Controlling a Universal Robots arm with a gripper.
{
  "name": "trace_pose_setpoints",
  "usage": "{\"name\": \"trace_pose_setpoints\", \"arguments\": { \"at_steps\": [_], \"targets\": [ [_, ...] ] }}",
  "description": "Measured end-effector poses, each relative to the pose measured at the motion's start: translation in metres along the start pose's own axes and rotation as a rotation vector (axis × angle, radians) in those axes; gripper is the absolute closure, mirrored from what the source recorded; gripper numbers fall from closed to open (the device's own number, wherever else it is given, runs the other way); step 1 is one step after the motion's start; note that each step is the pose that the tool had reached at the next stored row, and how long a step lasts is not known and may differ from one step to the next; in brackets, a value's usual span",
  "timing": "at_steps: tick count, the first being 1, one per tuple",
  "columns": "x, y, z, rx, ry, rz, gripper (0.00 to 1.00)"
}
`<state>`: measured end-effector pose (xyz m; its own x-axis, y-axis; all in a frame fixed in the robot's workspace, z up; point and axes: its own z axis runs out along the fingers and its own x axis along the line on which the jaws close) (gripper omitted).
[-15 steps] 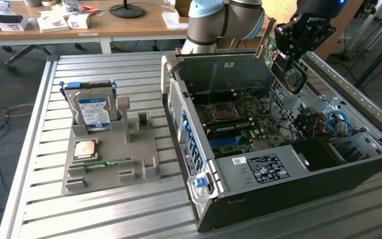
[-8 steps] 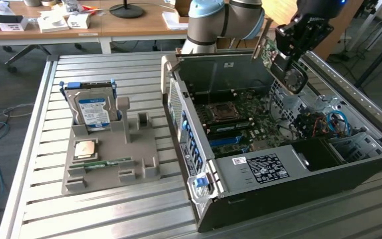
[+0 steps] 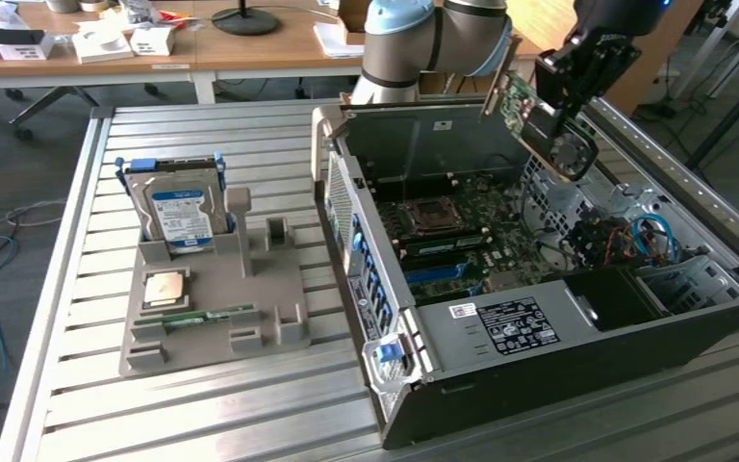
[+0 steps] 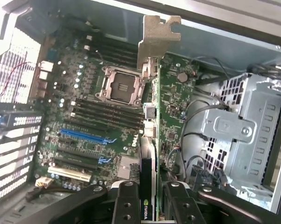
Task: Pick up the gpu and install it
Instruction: 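Insert the gpu into the slot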
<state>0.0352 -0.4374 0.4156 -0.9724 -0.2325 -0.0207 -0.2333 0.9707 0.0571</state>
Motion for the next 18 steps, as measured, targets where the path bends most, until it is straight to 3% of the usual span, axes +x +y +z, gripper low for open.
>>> {"name": "trace_pose_setpoints", "arguments": {
  "at_steps": [18],
  "targets": [
    [0.0003, 0.0001, 0.0003, -0.0036, 0.0104, -0.180, 0.74]
  ]
}}
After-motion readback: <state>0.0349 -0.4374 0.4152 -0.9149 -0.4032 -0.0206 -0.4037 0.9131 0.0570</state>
